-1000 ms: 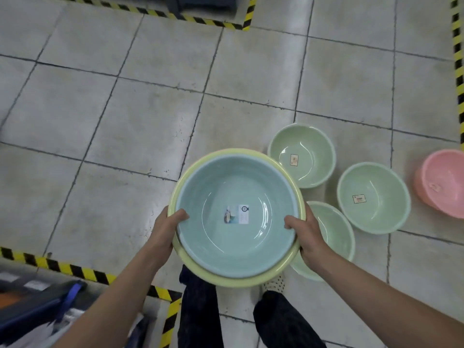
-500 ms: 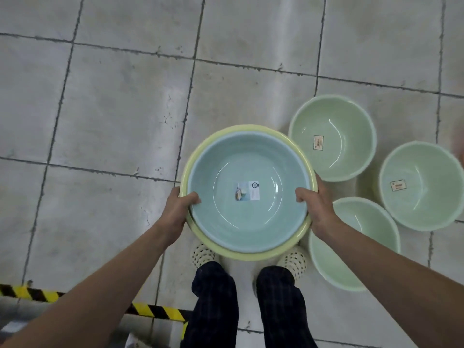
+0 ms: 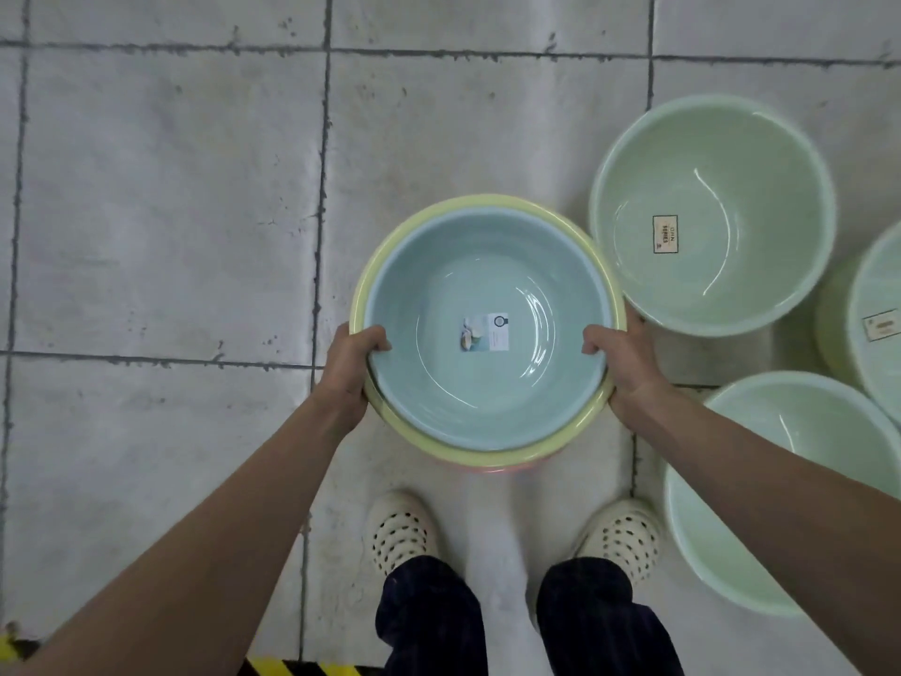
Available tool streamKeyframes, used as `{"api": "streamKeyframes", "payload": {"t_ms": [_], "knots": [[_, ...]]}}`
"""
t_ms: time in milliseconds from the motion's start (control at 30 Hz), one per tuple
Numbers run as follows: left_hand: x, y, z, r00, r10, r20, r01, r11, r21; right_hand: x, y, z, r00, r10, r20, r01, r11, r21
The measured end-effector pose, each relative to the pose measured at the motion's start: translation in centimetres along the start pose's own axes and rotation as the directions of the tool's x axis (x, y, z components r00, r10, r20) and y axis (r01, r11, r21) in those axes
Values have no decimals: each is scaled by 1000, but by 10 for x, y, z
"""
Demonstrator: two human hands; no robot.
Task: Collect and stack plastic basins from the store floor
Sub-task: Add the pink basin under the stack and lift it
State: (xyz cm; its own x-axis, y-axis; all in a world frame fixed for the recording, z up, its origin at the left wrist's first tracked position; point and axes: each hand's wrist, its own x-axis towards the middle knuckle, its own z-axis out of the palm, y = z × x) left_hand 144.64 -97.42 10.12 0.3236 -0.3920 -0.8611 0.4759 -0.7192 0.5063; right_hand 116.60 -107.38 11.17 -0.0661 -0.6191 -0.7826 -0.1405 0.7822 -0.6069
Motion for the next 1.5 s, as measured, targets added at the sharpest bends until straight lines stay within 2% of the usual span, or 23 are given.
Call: {"api": "streamKeyframes", "payload": {"t_ms": [367, 600, 733, 833, 933, 1033, 1167, 1267, 1500], "knots": [[26, -39, 16, 995, 23, -93, -31, 996, -89, 32, 34, -4, 998, 58, 3, -58, 998, 23], [20, -66, 21, 989, -36, -144, 23, 996, -91, 27, 46, -17, 998, 59, -2, -59, 996, -72], [16, -75, 20, 978, -4, -208, 3, 1000, -6, 25, 52, -20, 1000, 16, 2, -16, 989, -147], [13, -77, 14, 970, 86, -229, -55, 989, 140, 25, 54, -20, 1000, 9, 22, -5, 983, -183], [12, -80, -1, 969, 169, -181, -114, 953, 279, 31, 59, -20, 998, -34, 45, 44, 973, -226], [17, -83, -8, 977, 180, -117, -137, 942, 308, 36, 67, -26, 997, -39, 70, 56, 961, -271], [35, -84, -5, 996, 78, -36, -69, 976, 205, 40, 71, -26, 998, 2, 70, 12, 979, -206], [43, -82, -4, 998, 61, 21, -64, 969, 238, 47, 78, -30, 997, 15, 71, 1, 976, -216], [31, -71, 4, 998, 46, -36, -33, 956, 291, 47, 74, -33, 996, 78, 36, -69, 978, -198]]}}
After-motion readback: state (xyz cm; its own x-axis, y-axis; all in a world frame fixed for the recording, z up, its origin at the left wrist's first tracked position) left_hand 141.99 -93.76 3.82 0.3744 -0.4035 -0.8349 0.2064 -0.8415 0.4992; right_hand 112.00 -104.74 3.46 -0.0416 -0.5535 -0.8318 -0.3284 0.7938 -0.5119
